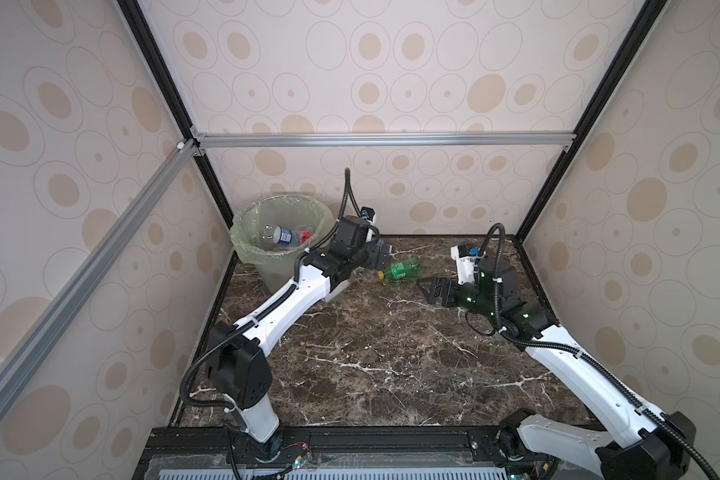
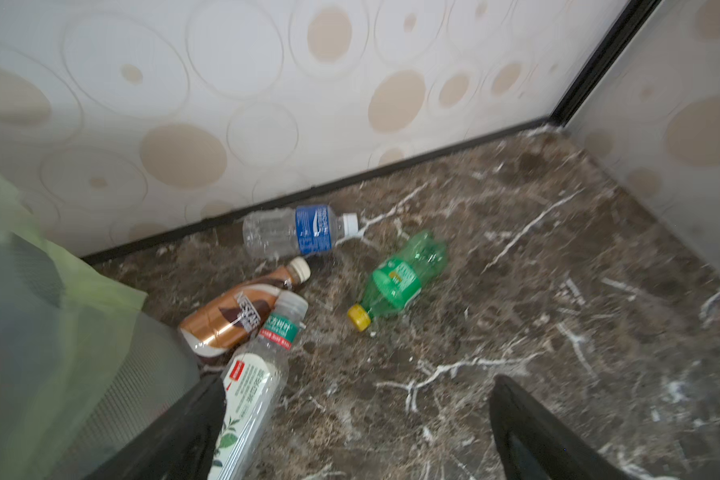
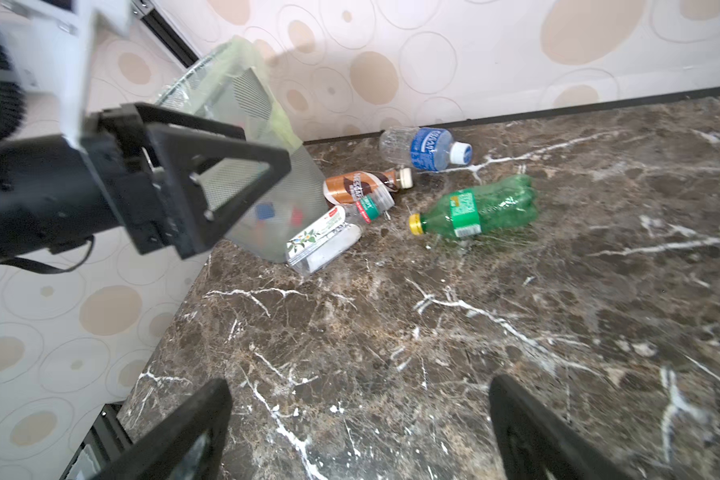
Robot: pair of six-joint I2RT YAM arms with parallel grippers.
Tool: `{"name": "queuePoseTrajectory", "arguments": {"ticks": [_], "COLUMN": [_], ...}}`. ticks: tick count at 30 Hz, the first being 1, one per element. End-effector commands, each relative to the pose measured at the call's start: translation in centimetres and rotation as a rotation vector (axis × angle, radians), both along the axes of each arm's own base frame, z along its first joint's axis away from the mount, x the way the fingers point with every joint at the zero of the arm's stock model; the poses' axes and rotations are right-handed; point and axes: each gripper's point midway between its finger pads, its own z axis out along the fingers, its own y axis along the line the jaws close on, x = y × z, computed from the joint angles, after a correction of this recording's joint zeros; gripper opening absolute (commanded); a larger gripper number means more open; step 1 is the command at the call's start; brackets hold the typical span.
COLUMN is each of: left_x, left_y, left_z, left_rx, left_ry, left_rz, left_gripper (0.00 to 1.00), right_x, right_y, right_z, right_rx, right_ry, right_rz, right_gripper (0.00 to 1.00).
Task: Throw the plastic bottles in the bin
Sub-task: 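Lower the left gripper onto the white-labeled tea bottle beside the basket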
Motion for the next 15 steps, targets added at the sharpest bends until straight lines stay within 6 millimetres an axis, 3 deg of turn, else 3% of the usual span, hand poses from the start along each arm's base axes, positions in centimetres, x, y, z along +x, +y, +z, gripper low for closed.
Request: {"name": "queuePoseTrajectory", "arguments": {"ticks": [1,6,10,15], "left_x": [0.2,1.2,2.9,3.8], "left_y": [1.4,1.4,3.8,4.9], "left_z": [-2.4,-7.6,-11.1,-13.4], "left_rx": [0.179,0.375,0.576,0.642], "left_ry": [0.048,0.114,0.143,0.171], "left_rz": [0.044,0.069,0.167,0.196], "left_gripper": [0.99,0.99,0.99,0.99], "right_x": [-1.0,-1.4,-1.5,-1.7], "right_y": [-0.3,-0.4,0.2,0.5], "right_z": [-1.5,-2.6,-3.2,-4.0], "right_rx": [-0.026,-0.023,0.011,0.026], "right_ry": [0.037,0.055,0.072,0.091], "right_rz": [0.019,0.022,0.042,0.054], "right_gripper": [1.00,1.00,1.00,1.00]}}
